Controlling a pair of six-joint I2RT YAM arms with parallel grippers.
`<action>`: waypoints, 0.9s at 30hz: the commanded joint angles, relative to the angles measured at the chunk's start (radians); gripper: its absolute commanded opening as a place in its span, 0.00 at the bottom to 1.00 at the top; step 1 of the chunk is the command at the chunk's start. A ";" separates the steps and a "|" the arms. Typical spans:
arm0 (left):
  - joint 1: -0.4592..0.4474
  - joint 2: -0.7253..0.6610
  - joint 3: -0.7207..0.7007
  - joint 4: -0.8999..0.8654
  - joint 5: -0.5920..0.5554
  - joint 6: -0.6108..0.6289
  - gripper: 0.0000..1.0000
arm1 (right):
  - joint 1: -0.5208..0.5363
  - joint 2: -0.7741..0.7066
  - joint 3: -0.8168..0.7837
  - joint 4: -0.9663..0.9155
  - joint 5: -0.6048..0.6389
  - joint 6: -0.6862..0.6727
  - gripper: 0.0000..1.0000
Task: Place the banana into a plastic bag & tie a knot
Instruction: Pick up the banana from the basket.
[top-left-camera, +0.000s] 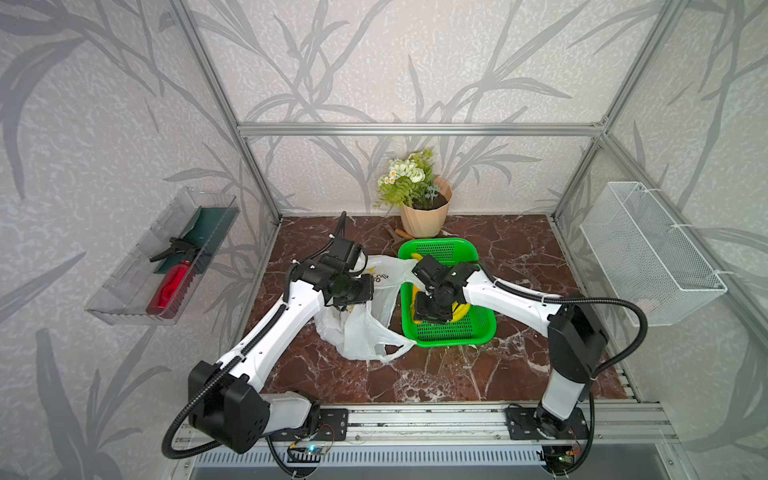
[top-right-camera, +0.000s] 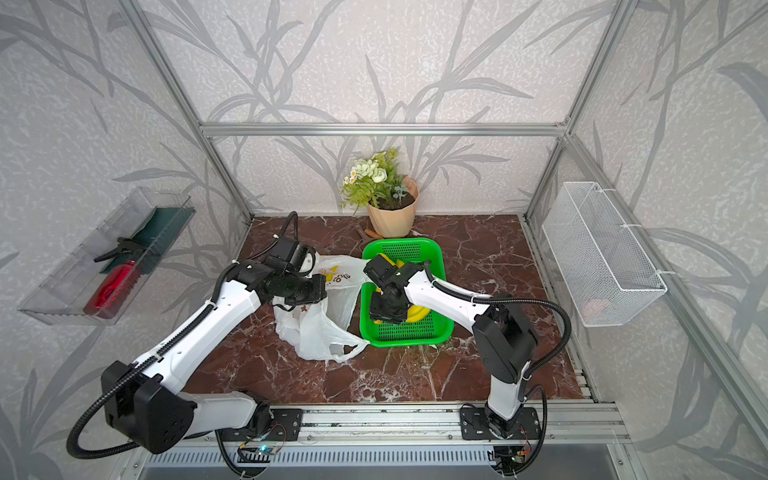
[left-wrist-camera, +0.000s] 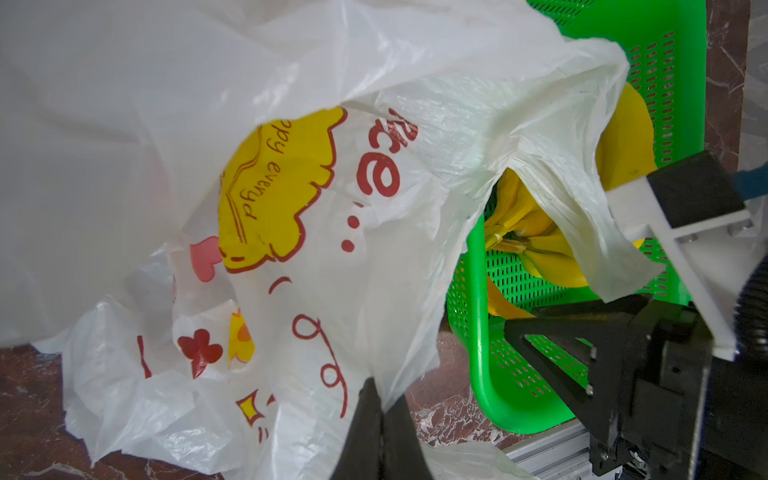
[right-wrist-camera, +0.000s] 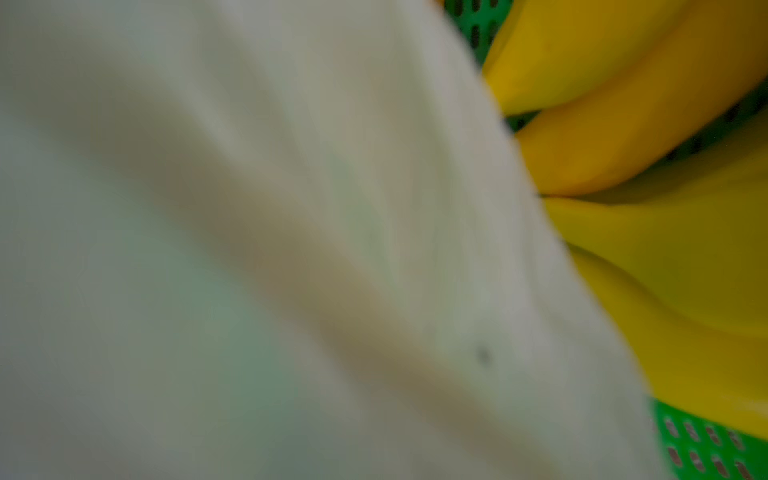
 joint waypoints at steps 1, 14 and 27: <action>0.003 -0.002 0.031 -0.014 0.004 0.013 0.00 | 0.006 0.015 0.033 -0.004 -0.012 -0.026 0.38; 0.002 -0.008 0.029 -0.013 0.001 0.011 0.00 | 0.006 0.028 0.049 -0.061 0.029 -0.105 0.06; 0.002 -0.001 0.040 -0.024 -0.002 0.027 0.00 | -0.029 -0.239 0.041 -0.195 -0.177 -0.242 0.00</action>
